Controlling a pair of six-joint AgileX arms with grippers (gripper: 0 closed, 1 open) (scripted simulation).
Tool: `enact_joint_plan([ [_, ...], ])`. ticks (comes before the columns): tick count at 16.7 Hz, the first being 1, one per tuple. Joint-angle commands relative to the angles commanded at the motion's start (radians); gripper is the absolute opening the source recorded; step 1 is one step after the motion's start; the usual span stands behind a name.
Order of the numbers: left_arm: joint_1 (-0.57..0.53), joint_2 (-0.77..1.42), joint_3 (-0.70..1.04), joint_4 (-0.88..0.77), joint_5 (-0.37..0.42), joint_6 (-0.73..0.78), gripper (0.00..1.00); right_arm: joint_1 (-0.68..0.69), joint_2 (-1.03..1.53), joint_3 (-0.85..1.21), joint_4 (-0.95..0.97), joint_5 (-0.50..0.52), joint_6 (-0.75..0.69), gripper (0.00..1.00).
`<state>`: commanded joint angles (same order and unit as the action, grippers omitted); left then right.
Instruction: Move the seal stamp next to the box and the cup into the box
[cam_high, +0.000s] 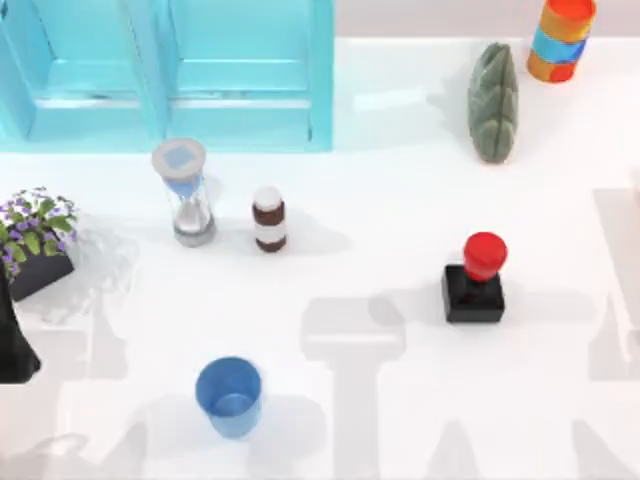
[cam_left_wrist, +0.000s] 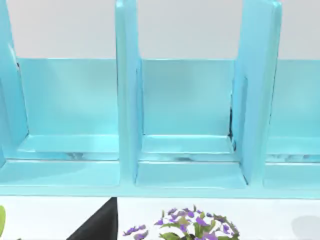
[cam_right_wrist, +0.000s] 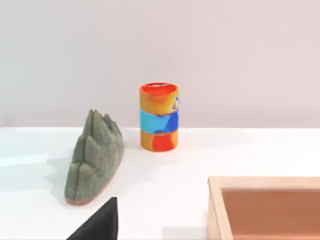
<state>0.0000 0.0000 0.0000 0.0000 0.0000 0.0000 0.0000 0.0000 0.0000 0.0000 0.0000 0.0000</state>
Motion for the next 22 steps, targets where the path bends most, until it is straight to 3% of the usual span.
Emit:
enact_joint_plan([
  [4, 0.0, 0.0, 0.0, 0.0, 0.0, 0.0, 1.0, 0.011, 0.031, 0.03, -0.024, -0.001, 0.01, 1.0],
  [8, 0.0, 0.0, 0.0, 0.0, 0.0, 0.0, 1.0, 0.066, 0.22, 0.213, -0.166, -0.004, 0.063, 1.0],
  [22, 0.0, 0.0, 0.0, 0.0, 0.0, 0.0, 1.0, 0.377, 1.608, 1.396, -1.04, 0.003, 0.387, 1.0],
])
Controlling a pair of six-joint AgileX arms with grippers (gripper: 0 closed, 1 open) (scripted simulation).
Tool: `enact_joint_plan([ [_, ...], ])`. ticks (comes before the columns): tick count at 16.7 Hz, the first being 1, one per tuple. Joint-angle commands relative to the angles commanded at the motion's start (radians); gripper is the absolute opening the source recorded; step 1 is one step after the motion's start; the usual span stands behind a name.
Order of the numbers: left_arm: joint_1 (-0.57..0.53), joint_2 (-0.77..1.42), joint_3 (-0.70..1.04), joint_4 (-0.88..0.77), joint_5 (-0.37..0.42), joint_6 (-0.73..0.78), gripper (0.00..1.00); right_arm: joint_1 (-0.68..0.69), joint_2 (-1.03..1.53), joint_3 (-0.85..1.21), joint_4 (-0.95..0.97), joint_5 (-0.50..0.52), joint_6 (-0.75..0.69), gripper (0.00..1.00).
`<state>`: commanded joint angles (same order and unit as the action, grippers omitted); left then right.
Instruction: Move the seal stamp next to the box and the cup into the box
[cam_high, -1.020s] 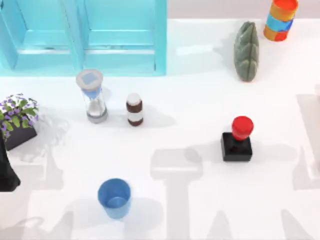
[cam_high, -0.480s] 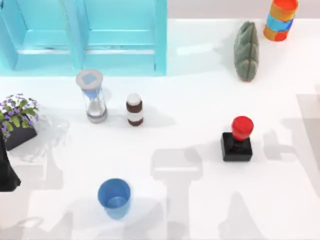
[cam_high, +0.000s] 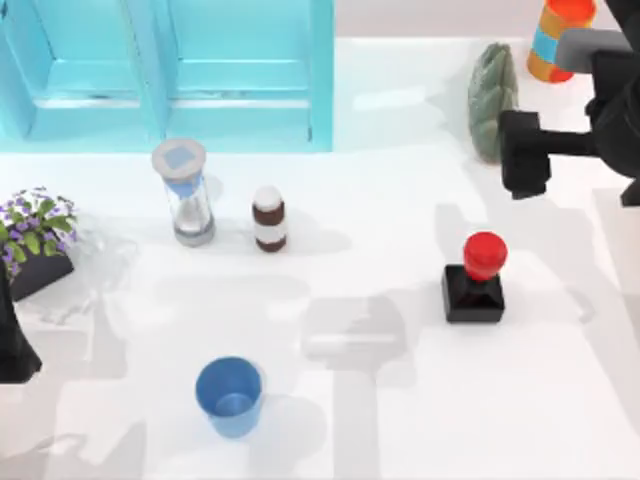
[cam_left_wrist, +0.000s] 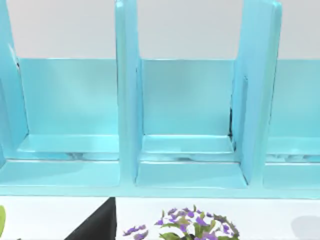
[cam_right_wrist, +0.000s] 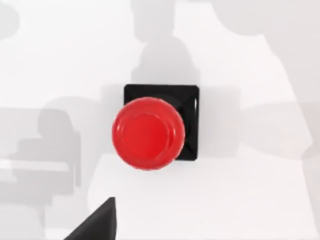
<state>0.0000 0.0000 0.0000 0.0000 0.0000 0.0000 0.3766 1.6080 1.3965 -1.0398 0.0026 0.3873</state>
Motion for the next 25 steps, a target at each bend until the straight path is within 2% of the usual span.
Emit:
enact_joint_plan([
  [5, 0.0, 0.0, 0.0, 0.0, 0.0, 0.0, 1.0, 0.075, 0.339, 0.294, -0.208, 0.0, 0.08, 1.0],
  [9, 0.0, 0.0, 0.0, 0.0, 0.0, 0.0, 1.0, 0.097, 0.43, 0.375, -0.265, -0.001, 0.104, 1.0],
  [15, 0.0, 0.0, 0.0, 0.0, 0.0, 0.0, 1.0, 0.093, 0.432, 0.356, -0.246, -0.001, 0.101, 1.0],
  [21, 0.0, 0.0, 0.0, 0.0, 0.0, 0.0, 1.0, 0.098, 0.473, 0.175, -0.014, 0.0, 0.105, 1.0],
  [25, 0.0, 0.0, 0.0, 0.0, 0.0, 0.0, 1.0, 0.099, 0.485, 0.136, 0.029, 0.0, 0.106, 1.0],
])
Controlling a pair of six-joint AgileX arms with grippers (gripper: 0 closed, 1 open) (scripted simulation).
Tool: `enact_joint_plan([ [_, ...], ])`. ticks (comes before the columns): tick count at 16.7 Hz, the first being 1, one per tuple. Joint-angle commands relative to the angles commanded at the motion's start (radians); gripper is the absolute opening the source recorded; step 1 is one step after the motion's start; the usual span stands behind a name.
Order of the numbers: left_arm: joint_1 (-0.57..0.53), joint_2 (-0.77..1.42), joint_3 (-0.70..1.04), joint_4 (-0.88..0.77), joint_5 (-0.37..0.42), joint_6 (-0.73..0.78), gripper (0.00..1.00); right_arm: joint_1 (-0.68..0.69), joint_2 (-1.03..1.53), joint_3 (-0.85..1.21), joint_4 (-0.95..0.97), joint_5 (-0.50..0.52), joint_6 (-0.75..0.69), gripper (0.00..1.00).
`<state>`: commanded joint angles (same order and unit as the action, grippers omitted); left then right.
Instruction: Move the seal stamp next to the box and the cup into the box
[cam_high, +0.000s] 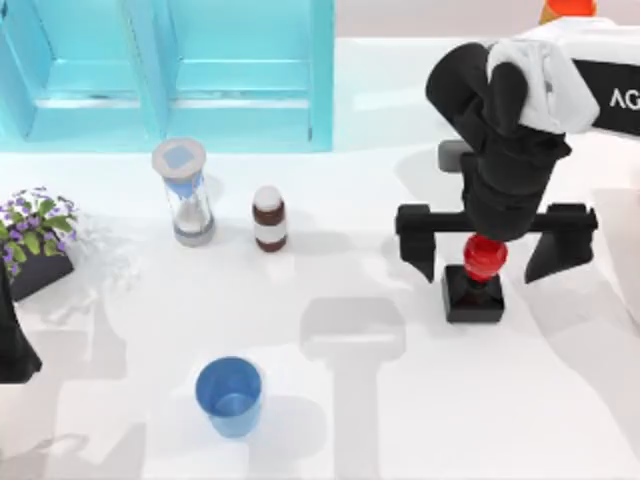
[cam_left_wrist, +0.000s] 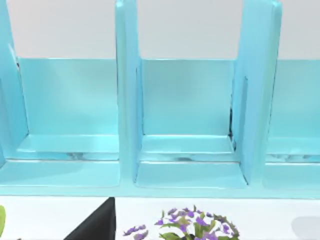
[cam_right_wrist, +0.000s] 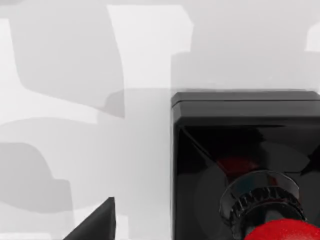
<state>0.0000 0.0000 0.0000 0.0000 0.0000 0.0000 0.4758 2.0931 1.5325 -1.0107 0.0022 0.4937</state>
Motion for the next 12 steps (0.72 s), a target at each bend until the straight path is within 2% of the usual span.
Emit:
enact_joint_plan([
  [2, 0.0, 0.0, 0.0, 0.0, 0.0, 0.0, 1.0, 0.0, 0.0, 0.0, 0.0, 0.0, 0.0, 1.0],
  [12, 0.0, 0.0, 0.0, 0.0, 0.0, 0.0, 1.0, 0.0, 0.0, 0.0, 0.0, 0.0, 0.0, 0.25],
])
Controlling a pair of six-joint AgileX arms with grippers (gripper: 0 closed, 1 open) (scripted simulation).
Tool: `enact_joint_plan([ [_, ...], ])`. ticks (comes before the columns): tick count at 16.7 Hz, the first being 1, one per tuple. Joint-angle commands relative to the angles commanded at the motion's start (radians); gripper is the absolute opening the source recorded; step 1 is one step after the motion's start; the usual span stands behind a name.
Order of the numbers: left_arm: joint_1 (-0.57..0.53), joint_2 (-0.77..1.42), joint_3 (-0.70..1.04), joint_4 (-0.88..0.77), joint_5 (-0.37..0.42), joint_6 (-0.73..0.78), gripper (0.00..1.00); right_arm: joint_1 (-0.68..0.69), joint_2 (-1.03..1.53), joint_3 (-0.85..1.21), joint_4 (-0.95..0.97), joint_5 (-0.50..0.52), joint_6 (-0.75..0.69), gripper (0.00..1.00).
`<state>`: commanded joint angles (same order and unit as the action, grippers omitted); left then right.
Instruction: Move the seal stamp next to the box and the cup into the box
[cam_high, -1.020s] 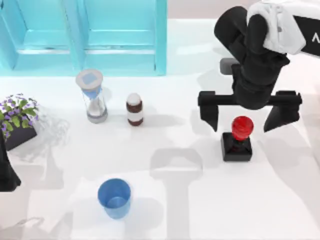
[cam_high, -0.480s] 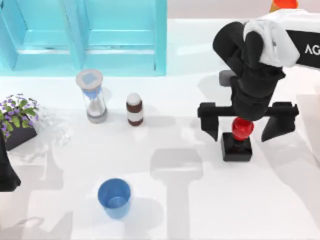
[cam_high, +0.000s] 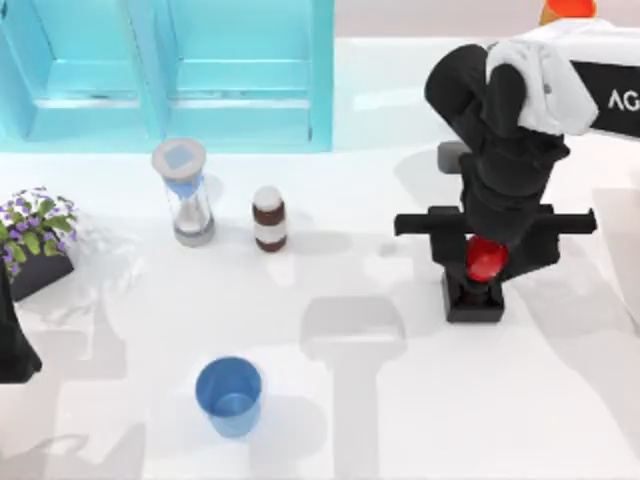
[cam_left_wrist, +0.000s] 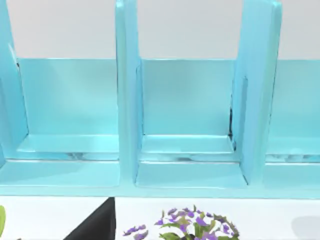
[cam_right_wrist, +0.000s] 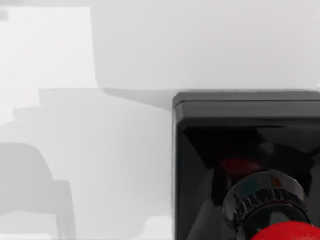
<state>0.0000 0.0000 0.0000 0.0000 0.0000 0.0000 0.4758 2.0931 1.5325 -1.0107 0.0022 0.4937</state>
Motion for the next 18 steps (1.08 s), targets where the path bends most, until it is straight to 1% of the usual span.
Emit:
enact_joint_plan([
  [3, 0.0, 0.0, 0.0, 0.0, 0.0, 0.0, 1.0, 0.0, 0.0, 0.0, 0.0, 0.0, 0.0, 0.02],
  [4, 0.0, 0.0, 0.0, 0.0, 0.0, 0.0, 1.0, 0.0, 0.0, 0.0, 0.0, 0.0, 0.0, 0.0],
  [13, 0.0, 0.0, 0.0, 0.0, 0.0, 0.0, 1.0, -0.005, -0.003, 0.002, -0.003, 0.0, -0.002, 0.0],
  [18, 0.0, 0.0, 0.0, 0.0, 0.0, 0.0, 1.0, -0.112, -0.089, 0.05, -0.14, 0.0, -0.11, 0.0],
])
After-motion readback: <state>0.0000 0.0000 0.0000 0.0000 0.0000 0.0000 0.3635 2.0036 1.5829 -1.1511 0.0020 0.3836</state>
